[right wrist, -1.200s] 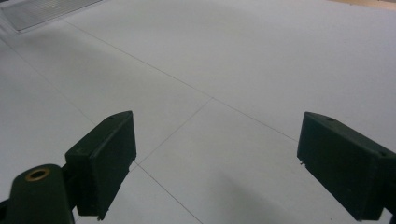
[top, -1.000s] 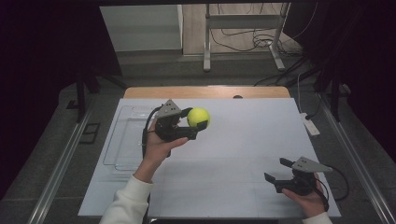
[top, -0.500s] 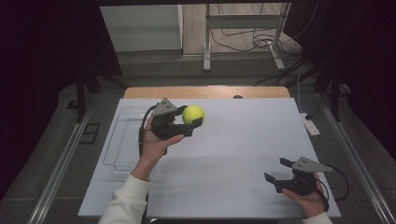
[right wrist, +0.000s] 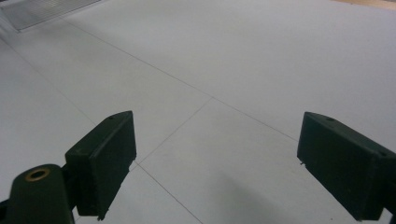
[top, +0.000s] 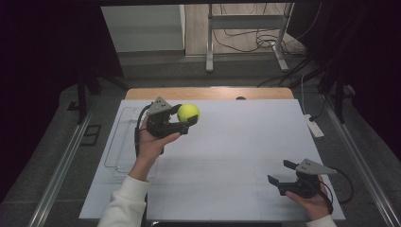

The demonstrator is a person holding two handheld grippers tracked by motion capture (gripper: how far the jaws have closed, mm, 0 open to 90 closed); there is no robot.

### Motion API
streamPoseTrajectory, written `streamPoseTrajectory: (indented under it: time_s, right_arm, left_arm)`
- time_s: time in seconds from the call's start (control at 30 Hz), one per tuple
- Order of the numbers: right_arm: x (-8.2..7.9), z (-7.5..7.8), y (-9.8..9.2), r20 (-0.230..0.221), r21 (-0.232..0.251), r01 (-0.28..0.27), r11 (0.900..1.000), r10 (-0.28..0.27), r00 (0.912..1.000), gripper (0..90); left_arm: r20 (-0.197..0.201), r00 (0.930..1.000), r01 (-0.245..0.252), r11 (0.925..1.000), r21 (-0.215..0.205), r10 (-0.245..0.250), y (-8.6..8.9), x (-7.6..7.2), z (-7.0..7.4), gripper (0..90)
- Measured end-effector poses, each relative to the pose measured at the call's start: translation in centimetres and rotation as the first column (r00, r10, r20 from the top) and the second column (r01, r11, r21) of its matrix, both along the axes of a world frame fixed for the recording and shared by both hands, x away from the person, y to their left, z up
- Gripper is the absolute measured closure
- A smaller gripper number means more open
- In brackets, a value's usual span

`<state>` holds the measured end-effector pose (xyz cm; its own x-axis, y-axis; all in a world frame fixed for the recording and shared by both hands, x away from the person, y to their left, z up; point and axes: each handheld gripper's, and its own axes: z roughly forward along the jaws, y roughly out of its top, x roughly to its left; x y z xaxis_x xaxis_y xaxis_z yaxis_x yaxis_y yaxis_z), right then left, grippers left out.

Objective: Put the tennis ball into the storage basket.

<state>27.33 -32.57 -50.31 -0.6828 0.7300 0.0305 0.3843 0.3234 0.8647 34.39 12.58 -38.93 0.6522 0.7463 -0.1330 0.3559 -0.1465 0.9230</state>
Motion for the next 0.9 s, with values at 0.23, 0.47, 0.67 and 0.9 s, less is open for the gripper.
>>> streamPoseTrajectory:
  time_s: [0.23,0.47,0.67,0.9]
  right_arm:
    - [0.0,0.0,0.0,0.000,-0.001,0.000,1.000,0.000,1.0000,12.4]
    - [0.0,0.0,0.0,0.000,-0.001,0.001,1.000,-0.001,1.0000,12.3]
    - [0.0,0.0,0.0,0.000,-0.003,0.001,1.000,-0.001,1.0000,12.3]
    - [0.0,0.0,0.0,0.000,-0.001,-0.001,1.000,0.001,1.0000,12.3]
  left_arm:
    - [0.002,0.9998,-0.019,0.9998,0.000,0.019,0.6,0.2,-0.1,26.9]
    - [0.001,0.9995,-0.030,0.9995,0.000,0.030,0.9,0.3,-0.2,26.9]
    - [0.001,0.9990,-0.044,0.9990,-0.006,0.044,1.5,0.4,-0.1,26.9]
    - [0.000,0.9980,-0.063,0.9979,-0.014,0.063,2.1,0.6,-0.1,26.9]
